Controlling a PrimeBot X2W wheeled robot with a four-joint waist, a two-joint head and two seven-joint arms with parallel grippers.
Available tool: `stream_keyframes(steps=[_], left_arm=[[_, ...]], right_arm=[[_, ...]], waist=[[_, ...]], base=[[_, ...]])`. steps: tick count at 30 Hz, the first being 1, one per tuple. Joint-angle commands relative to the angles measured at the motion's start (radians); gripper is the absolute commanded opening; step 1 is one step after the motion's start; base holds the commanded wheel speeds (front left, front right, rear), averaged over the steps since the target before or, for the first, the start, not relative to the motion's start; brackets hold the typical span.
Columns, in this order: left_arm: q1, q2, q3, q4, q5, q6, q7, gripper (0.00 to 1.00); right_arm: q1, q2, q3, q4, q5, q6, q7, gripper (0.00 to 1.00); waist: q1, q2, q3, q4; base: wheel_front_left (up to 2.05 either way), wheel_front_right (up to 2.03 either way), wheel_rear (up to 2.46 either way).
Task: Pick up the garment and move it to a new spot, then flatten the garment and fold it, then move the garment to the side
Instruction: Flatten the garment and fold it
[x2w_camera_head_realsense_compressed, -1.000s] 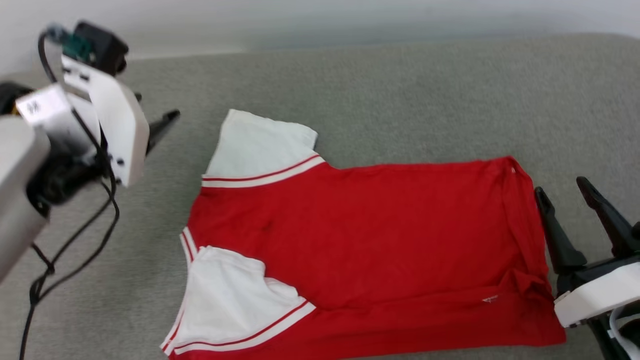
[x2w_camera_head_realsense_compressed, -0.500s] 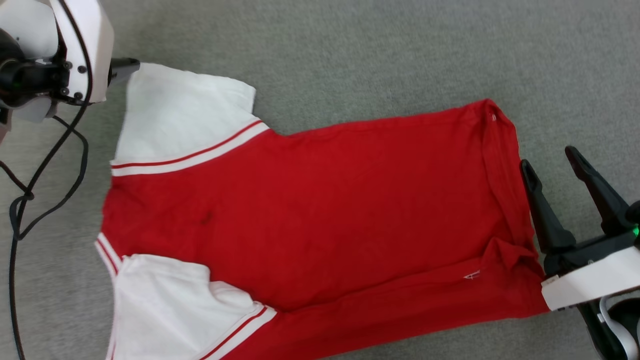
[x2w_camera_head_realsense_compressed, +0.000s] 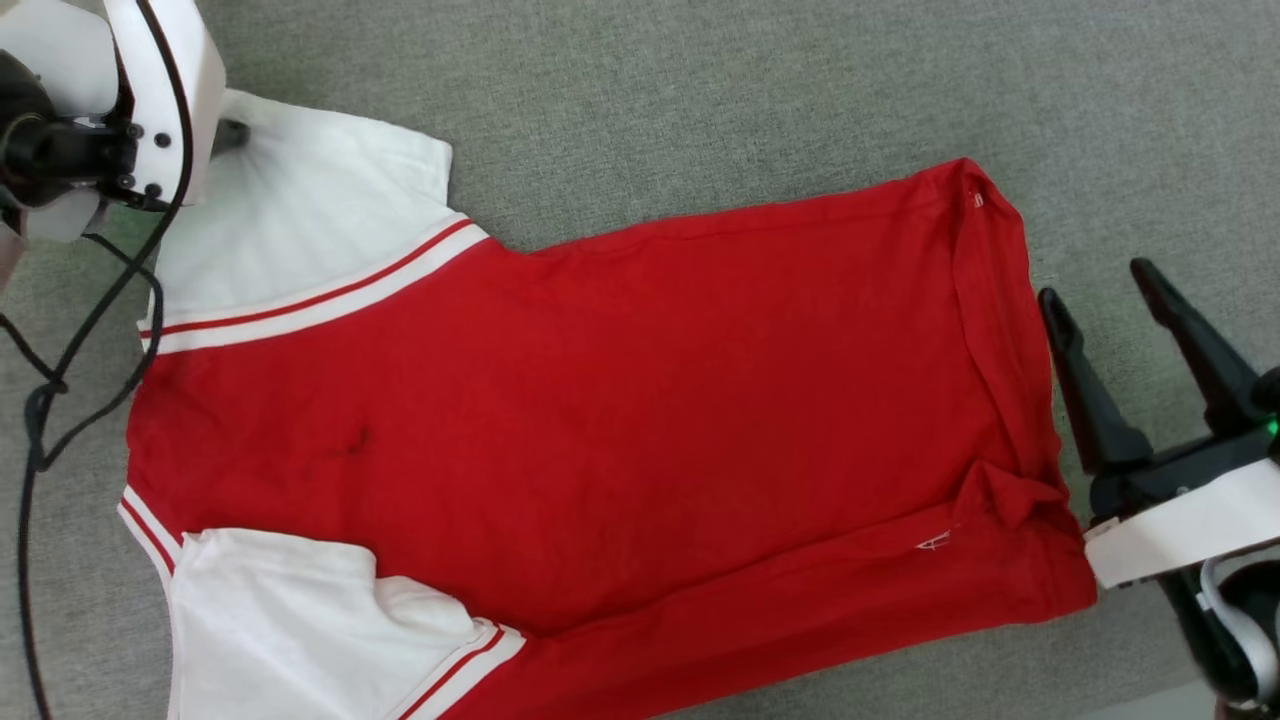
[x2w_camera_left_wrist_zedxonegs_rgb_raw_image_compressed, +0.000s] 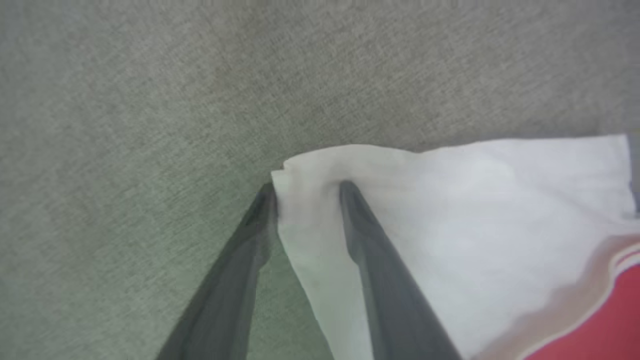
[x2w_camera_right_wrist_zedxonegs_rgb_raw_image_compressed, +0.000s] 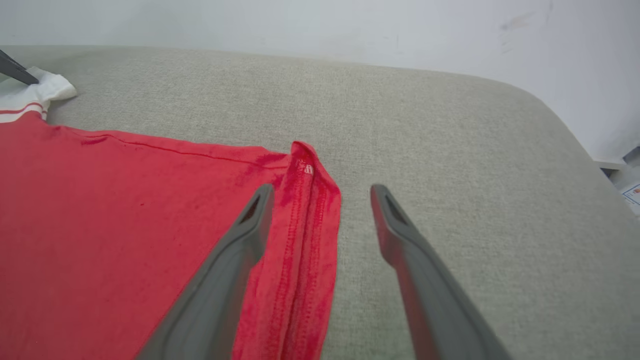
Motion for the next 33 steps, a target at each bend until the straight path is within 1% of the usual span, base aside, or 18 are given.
stream_keyframes(steps=[1, 5, 8, 10, 13, 14, 18, 21, 24, 26, 27, 28, 33], left_arm=[[0.042, -0.02, -0.025, 0.017, 0.006, -0.011, -0.007, 0.0], [0.028, -0.03, -0.024, 0.017, 0.016, -0.035, -0.048, 0.0], [0.027, -0.045, -0.027, 0.006, 0.021, -0.05, -0.083, 0.0], [0.034, -0.056, -0.028, -0.008, 0.017, -0.059, -0.109, 0.0], [0.045, -0.063, -0.036, -0.028, 0.018, -0.068, -0.139, 0.0], [0.045, -0.063, -0.036, -0.028, 0.018, -0.068, -0.139, 0.0], [0.041, -0.08, -0.045, -0.067, 0.018, -0.075, -0.17, 0.0], [0.028, -0.084, -0.051, -0.093, 0.021, -0.078, -0.184, 0.0], [0.012, -0.091, -0.06, -0.12, 0.026, -0.079, -0.192, 0.0], [0.001, -0.095, -0.065, -0.135, 0.03, -0.079, -0.197, 0.0], [-0.007, -0.099, -0.07, -0.146, 0.031, -0.078, -0.201, 0.0], [-0.007, -0.099, -0.07, -0.146, 0.031, -0.078, -0.201, 0.0], [-0.024, -0.107, -0.081, -0.164, 0.037, -0.079, -0.213, 0.0]], right_arm=[[-0.029, -0.015, -0.008, -0.003, 0.002, 0.0, 0.001, 1.0], [-0.086, -0.079, -0.028, -0.019, 0.001, 0.0, 0.034, 1.0], [-0.149, -0.158, -0.013, -0.024, 0.017, 0.0, 0.116, 1.0], [-0.202, -0.221, 0.023, -0.014, 0.057, 0.0, 0.211, 1.0], [-0.295, -0.317, 0.098, 0.013, 0.148, 0.0, 0.382, 1.0], [-0.295, -0.317, 0.098, 0.013, 0.148, 0.0, 0.382, 1.0], [-0.416, -0.422, 0.223, 0.08, 0.275, -0.001, 0.612, 1.0], [-0.504, -0.468, 0.311, 0.139, 0.358, 0.0, 0.764, 1.0], [-0.575, -0.484, 0.385, 0.205, 0.409, 0.0, 0.876, 1.0], [-0.619, -0.473, 0.418, 0.25, 0.423, 0.0, 0.906, 1.0], [-0.654, -0.456, 0.446, 0.3, 0.414, 0.0, 0.904, 1.0], [-0.654, -0.456, 0.446, 0.3, 0.414, 0.0, 0.904, 1.0], [-0.691, -0.418, 0.52, 0.429, 0.401, 0.0, 0.876, 1.0]], waist=[[-0.0001, 0.0, -0.011, 0.007], [-0.0001, 0.0, -0.049, 0.034], [-0.0001, 0.0, -0.082, 0.058], [-0.0001, 0.0, -0.102, 0.077], [-0.0001, 0.0, -0.124, 0.103], [-0.0001, 0.0, -0.124, 0.103], [-0.0001, 0.0, -0.132, 0.138], [-0.0001, 0.0, -0.125, 0.162], [-0.0001, 0.0, -0.109, 0.185], [-0.0001, 0.0, -0.096, 0.199], [-0.0001, 0.0, -0.083, 0.211], [-0.0001, 0.0, -0.083, 0.211], [-0.0001, 0.0, -0.056, 0.234]], base=[[0.0, 0.0, 0.0], [0.0, 0.0, 0.0], [0.0, 0.0, 0.0], [0.0, 0.0, 0.0], [0.0, 0.0, 0.0], [0.0, 0.0, 0.0], [0.0, 0.0, 0.0], [0.0, 0.0, 0.0], [0.0, 0.0, 0.0], [0.0, 0.0, 0.0], [0.0, 0.0, 0.0], [0.0, 0.0, 0.0], [0.0, 0.0, 0.0]])
